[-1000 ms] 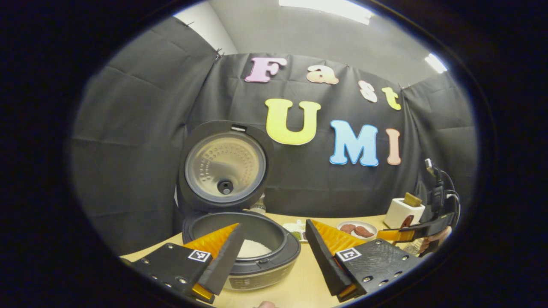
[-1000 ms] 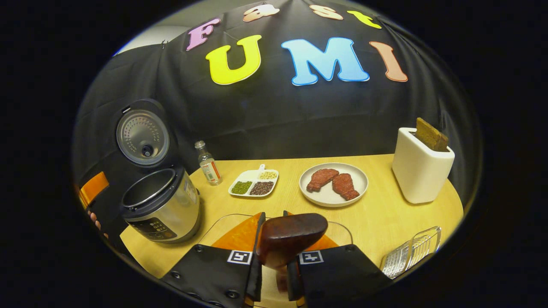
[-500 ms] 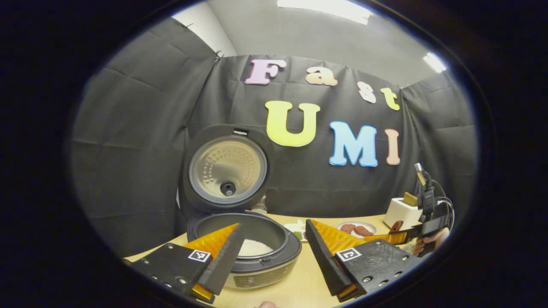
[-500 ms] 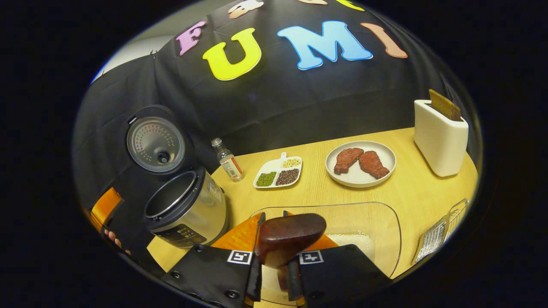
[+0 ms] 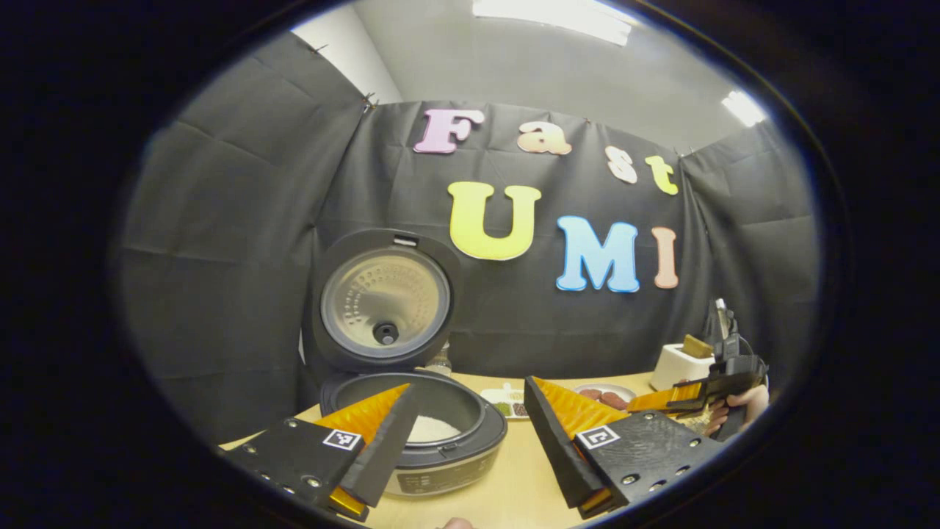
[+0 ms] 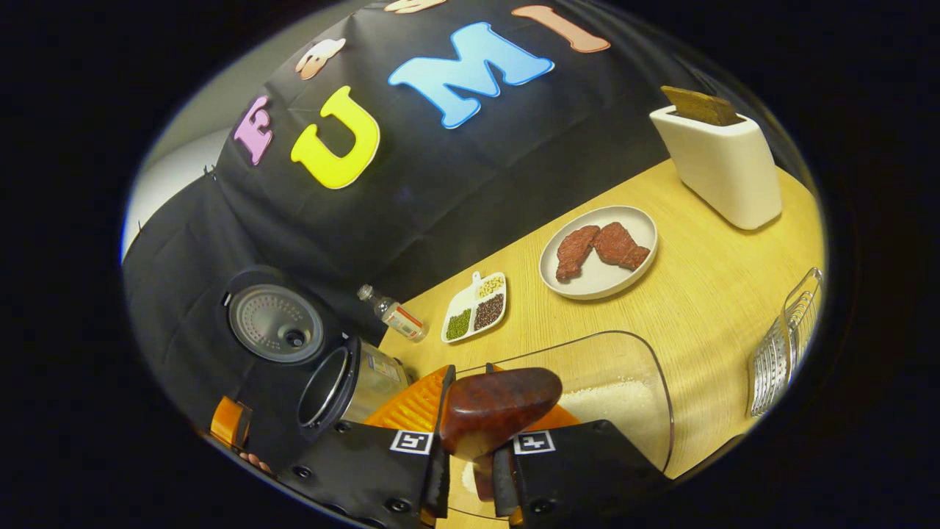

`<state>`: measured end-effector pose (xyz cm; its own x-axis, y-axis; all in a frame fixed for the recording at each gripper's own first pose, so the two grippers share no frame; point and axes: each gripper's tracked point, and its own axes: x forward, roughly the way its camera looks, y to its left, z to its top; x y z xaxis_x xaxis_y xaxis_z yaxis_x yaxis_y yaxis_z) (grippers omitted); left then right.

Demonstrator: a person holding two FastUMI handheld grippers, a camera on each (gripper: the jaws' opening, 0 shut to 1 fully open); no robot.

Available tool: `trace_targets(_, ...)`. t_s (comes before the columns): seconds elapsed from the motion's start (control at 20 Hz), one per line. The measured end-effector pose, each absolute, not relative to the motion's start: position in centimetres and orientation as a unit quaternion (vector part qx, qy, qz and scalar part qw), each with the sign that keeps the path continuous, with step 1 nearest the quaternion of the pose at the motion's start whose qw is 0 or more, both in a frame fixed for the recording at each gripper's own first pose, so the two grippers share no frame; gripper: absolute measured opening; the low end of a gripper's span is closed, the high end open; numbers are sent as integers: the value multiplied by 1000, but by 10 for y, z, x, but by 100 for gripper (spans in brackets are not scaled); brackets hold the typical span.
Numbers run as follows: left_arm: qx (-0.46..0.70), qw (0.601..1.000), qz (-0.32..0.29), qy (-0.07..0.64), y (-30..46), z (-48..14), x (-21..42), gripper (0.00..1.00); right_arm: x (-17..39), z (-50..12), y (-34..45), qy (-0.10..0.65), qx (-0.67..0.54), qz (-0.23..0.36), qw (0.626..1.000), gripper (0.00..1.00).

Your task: Close the left gripper, press the button to open the rice cooker; take a wooden spoon from the chopstick holder with the right hand, scoop a spoonful of rice and pour it into the rice cooker, then put the wooden spoon back into the chopstick holder.

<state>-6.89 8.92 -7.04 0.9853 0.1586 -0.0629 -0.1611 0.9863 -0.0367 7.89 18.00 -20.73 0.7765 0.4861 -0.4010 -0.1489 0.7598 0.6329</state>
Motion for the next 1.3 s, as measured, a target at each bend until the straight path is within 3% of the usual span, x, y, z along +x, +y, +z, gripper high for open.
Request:
trace_targets(0.5, -35, 993, 107, 25, 113, -67, -78, 89, 102, -191, 100, 226, 460, 87, 854, 22)
trace_targets(1.3, -30, 990, 139, 22, 146, -68, -89, 89, 129, -151, 127, 210, 570, 118, 785, 25)
